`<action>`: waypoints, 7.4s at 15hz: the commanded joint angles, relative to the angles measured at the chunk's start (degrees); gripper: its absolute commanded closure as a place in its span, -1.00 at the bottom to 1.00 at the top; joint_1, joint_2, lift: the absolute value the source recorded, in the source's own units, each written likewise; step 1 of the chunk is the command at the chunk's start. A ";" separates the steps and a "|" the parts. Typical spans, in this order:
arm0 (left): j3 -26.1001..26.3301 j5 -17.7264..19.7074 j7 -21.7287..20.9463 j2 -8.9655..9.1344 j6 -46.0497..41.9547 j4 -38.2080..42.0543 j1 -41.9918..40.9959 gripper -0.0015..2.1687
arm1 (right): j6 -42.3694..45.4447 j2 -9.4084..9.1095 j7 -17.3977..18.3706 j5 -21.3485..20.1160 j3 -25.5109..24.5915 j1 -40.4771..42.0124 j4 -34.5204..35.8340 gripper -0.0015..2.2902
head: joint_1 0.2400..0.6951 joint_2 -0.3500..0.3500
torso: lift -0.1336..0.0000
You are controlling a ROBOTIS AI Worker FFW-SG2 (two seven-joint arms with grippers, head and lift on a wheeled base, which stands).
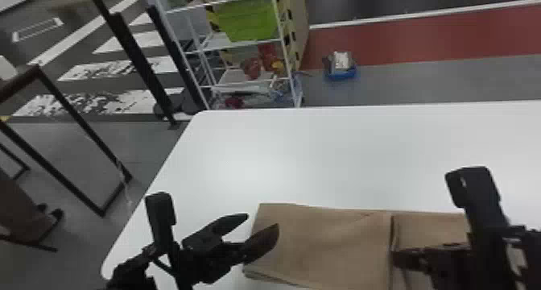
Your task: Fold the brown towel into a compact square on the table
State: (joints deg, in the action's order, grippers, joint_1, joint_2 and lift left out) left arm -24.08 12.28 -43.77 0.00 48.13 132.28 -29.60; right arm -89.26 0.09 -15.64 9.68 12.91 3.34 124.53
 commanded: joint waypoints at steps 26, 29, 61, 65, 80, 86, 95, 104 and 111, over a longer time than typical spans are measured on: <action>0.00 -0.16 0.70 0.15 0.17 0.26 -0.46 -0.96 | -0.82 -0.14 -5.81 15.55 -23.10 8.43 16.98 0.19 | 1.00 0.72 | -0.85; 0.09 -0.16 0.97 0.15 0.17 0.26 -0.37 -0.96 | -0.82 -0.14 -5.72 20.47 -26.71 8.61 19.44 0.19 | 1.00 0.65 | -0.85; 3.25 -3.41 1.58 0.15 0.17 0.08 0.42 -0.96 | -0.82 -0.14 -2.82 28.20 -44.46 11.60 18.21 0.19 | 1.00 0.18 | -0.85; 4.13 -4.37 1.58 0.15 0.35 0.35 0.51 -0.96 | -0.82 -0.14 -2.29 27.06 -47.19 11.95 13.11 0.19 | 1.00 -0.01 | -0.85; 15.20 -4.81 -0.62 0.15 -3.17 -1.50 -0.02 -0.38 | -0.82 -0.14 -0.53 22.66 -39.45 10.45 3.18 0.19 | 1.00 -0.19 | -0.85; 18.02 -7.01 -0.88 0.15 -4.22 -3.26 -0.37 0.77 | -0.82 -0.14 -0.53 22.66 -38.57 10.54 3.18 0.19 | 1.00 -0.46 | -0.85; 19.07 -12.90 2.64 0.15 -1.94 -6.16 0.16 0.77 | -0.82 -0.14 0.08 20.20 -34.00 8.17 2.12 0.19 | 1.00 -0.32 | -0.85; 12.22 -12.11 1.41 0.15 -1.41 -3.43 -0.55 0.77 | -0.82 -0.14 1.66 18.45 -28.11 6.76 2.12 0.19 | 1.00 0.10 | -0.85; 7.29 -2.53 0.00 0.15 -1.59 3.07 -3.62 0.76 | -0.82 -0.14 2.54 25.74 -30.75 6.15 12.85 0.19 | 1.00 0.16 | -0.85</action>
State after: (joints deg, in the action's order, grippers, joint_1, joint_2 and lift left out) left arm -16.66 9.83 -43.96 0.00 46.72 135.13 -33.17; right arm -89.26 0.09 -13.63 33.00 -16.72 9.49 133.13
